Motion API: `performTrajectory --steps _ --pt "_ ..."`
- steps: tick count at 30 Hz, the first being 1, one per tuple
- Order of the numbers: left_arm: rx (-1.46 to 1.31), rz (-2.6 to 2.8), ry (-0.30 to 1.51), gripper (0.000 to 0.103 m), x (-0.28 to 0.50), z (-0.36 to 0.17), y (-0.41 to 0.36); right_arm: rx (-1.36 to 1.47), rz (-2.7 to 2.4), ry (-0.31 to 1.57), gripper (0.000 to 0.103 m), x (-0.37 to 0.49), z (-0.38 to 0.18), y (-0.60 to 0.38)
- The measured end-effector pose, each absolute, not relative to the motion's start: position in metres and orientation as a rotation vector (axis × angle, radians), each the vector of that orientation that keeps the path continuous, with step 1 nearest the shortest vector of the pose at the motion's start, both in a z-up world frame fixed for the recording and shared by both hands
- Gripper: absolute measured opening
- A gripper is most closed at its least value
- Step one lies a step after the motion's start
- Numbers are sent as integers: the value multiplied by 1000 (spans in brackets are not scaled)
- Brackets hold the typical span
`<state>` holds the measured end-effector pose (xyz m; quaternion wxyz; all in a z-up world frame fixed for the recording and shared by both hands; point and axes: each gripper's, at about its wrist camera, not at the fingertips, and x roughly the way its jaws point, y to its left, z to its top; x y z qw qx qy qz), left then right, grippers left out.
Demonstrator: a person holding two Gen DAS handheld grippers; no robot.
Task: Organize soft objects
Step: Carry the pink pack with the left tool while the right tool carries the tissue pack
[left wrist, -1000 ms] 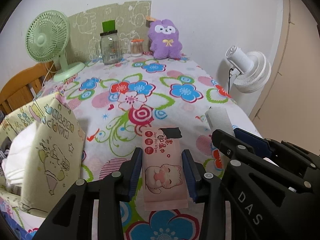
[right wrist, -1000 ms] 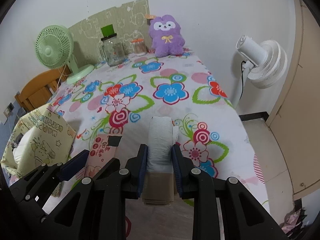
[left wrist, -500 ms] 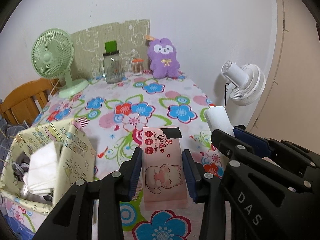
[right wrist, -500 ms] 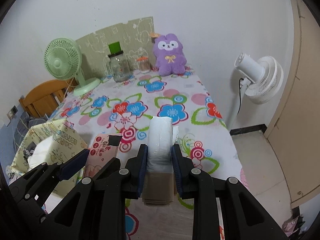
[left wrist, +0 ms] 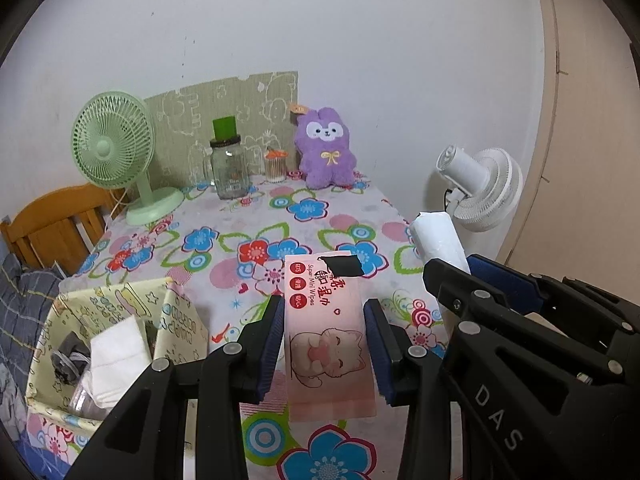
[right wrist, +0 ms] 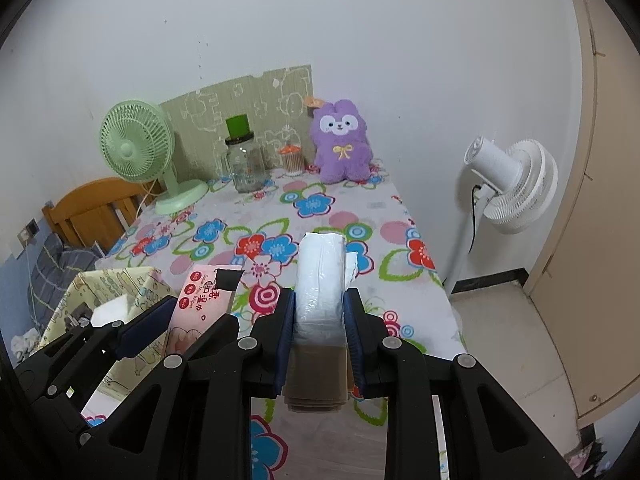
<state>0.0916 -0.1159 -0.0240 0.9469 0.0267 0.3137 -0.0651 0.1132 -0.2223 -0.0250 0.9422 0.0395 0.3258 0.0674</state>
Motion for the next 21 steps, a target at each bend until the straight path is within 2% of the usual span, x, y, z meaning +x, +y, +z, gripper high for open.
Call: performTrajectory --steps 21 --pt "64 -143 581 41 73 -1 -88 69 133 600 28 91 5 -194"
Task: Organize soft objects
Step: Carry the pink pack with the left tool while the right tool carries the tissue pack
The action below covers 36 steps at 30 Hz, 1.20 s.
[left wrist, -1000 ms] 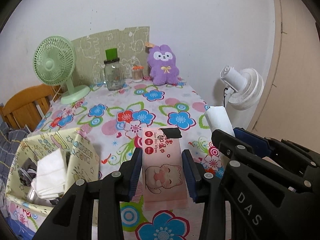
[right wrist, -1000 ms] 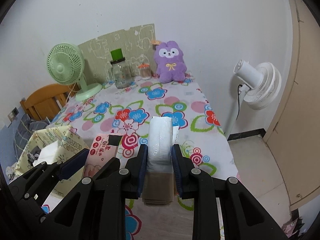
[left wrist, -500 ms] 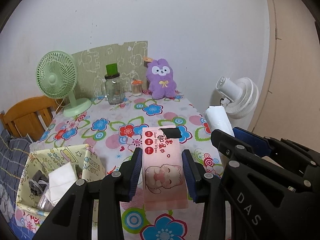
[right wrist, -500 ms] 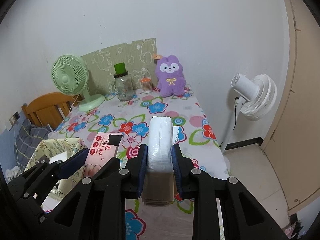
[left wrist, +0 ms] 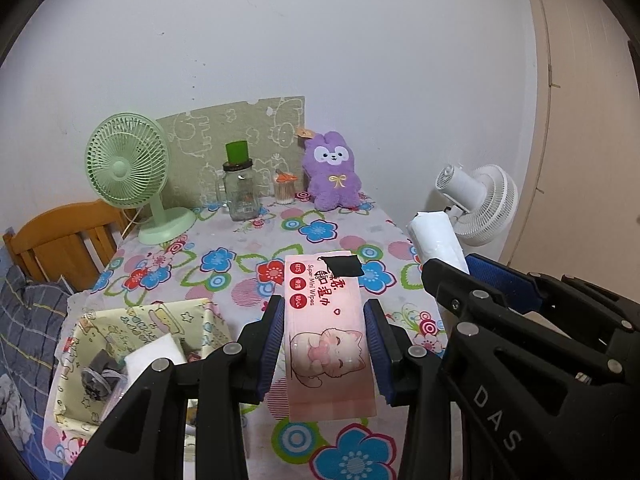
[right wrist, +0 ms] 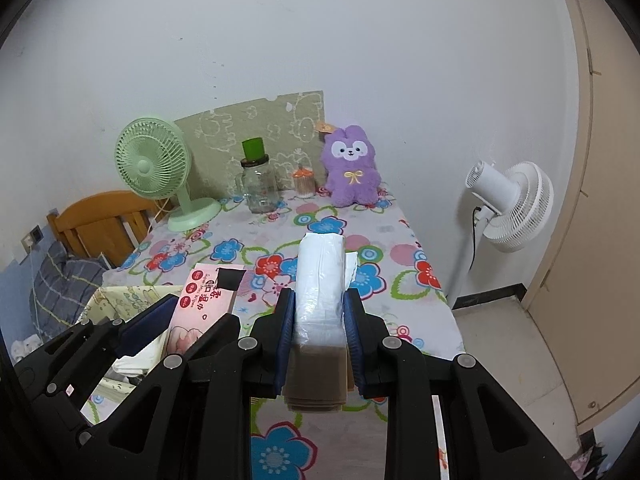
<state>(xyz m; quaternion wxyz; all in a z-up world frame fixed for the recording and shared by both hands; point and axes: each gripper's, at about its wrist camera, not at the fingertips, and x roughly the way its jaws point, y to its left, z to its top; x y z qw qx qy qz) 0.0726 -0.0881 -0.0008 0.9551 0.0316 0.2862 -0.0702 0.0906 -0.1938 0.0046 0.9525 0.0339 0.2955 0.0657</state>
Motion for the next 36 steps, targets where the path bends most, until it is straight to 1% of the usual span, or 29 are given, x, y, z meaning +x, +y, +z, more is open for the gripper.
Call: performTrajectory --steps 17,36 --pt "75 -135 571 41 70 5 -43 45 147 588 28 89 13 -147" --pt "63 -78 575 41 76 -3 17 23 203 589 28 97 6 -88"
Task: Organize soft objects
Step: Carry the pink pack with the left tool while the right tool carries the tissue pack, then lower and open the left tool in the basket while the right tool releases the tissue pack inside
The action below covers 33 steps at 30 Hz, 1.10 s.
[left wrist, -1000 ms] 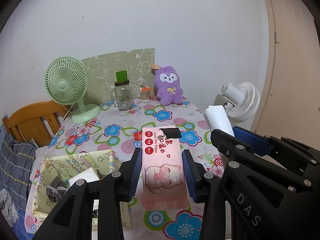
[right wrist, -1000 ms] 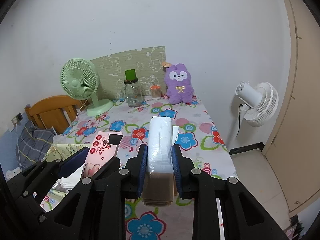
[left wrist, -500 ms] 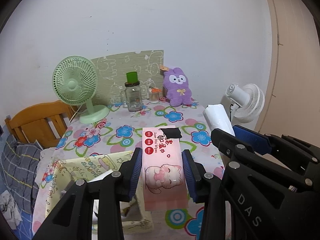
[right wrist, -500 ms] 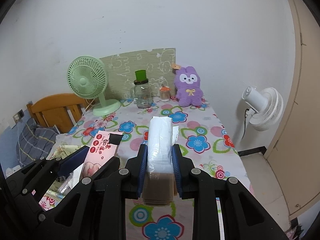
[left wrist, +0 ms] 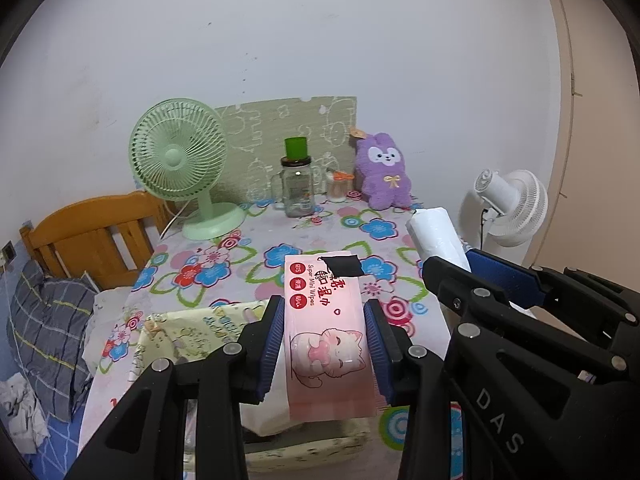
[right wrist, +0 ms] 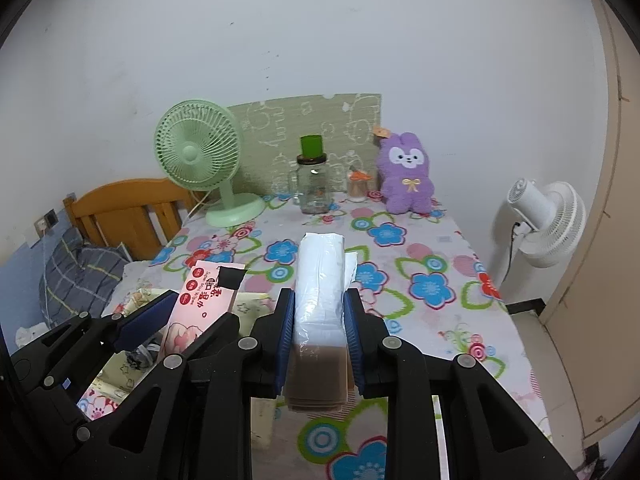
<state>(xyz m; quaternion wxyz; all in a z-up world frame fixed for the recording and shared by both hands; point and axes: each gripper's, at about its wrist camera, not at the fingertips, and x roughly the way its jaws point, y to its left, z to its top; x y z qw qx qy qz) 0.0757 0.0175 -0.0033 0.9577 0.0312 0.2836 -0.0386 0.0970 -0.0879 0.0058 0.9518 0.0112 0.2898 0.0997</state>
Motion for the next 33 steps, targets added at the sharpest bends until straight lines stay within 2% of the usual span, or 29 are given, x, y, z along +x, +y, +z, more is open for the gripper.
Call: performTrajectory --steps 33 --pt "26 30 695 41 98 -56 105 -25 373 711 28 121 -40 6"
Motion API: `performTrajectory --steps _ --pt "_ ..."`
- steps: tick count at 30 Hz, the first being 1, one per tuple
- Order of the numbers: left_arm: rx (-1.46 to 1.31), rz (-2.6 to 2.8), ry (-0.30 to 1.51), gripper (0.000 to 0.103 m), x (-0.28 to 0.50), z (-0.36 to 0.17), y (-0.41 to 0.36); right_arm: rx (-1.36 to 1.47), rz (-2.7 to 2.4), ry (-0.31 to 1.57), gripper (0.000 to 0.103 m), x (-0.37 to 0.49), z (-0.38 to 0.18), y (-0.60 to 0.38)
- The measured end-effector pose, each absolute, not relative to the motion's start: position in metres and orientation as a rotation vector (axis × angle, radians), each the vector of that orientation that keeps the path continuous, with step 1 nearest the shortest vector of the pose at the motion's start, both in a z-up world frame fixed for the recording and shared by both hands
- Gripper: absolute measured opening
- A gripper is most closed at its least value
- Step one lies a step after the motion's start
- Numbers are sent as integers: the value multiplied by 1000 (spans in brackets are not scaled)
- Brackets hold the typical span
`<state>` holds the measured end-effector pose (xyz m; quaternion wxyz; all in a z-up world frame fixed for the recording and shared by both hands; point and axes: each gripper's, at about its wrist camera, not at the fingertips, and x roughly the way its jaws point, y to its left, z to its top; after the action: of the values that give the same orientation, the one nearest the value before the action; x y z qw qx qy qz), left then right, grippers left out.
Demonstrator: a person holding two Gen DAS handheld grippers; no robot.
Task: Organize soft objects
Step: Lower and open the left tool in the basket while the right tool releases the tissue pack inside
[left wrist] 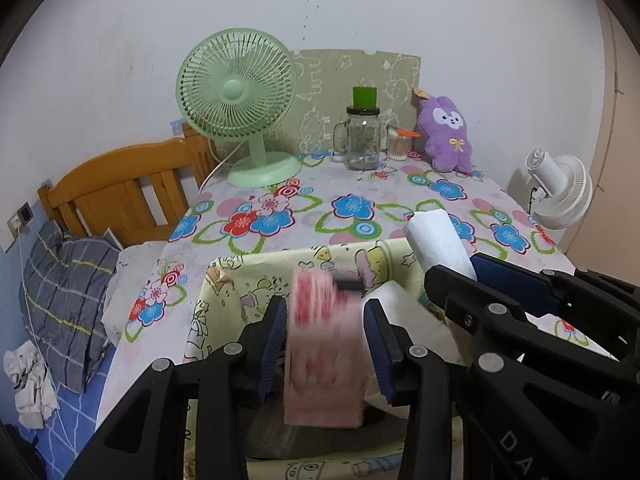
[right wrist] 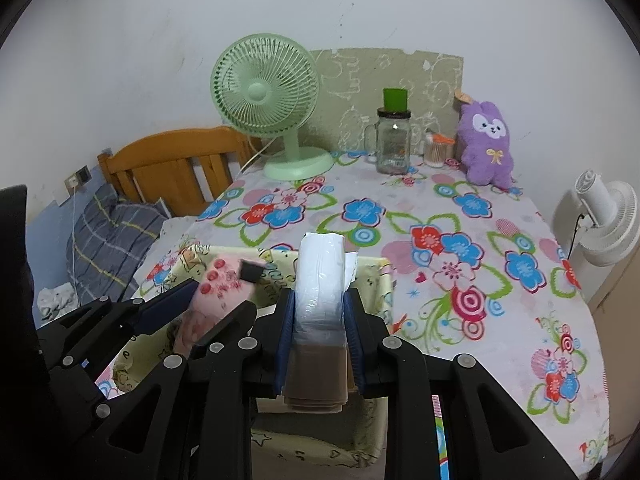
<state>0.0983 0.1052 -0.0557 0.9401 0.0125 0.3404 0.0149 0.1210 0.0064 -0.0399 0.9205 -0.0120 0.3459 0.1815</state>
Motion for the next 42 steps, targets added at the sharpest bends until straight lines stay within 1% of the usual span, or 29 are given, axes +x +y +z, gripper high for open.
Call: performTrajectory --steps 9,12,13,14,15,16,23,32,33,35,37,39,42 --pt "-13 44 740 42 99 -69 121 -40 412 757 28 127 -55 23" --pt "-20 63 752 43 99 -72 127 -38 437 771 28 128 -59 29" --pt "-20 70 757 48 99 -73 129 -37 446 776 28 128 -60 31" --pt "-24 71 767 59 99 -74 131 -37 452 778 28 129 -61 33" --pt "-27 70 773 64 100 -74 133 -37 459 781 28 129 -62 35" --pt "-28 72 777 67 100 -74 134 -32 471 788 28 130 -63 38" --pt "-36 44 794 71 103 -75 136 -25 485 807 28 140 -68 45" --pt "-30 50 802 74 105 -76 134 -13 500 820 29 152 -75 49" --pt "-27 52 803 74 105 -76 133 -17 494 821 30 153 -75 49" --pt "-28 46 804 78 105 -76 132 -28 487 821 36 154 -76 49" --pt "-28 48 801 80 104 -76 131 -31 485 821 53 154 -76 48" --pt "-29 52 795 82 103 -76 130 -32 483 819 59 153 -76 47" --pt "-35 54 797 86 102 -76 128 -43 477 817 61 151 -75 44"
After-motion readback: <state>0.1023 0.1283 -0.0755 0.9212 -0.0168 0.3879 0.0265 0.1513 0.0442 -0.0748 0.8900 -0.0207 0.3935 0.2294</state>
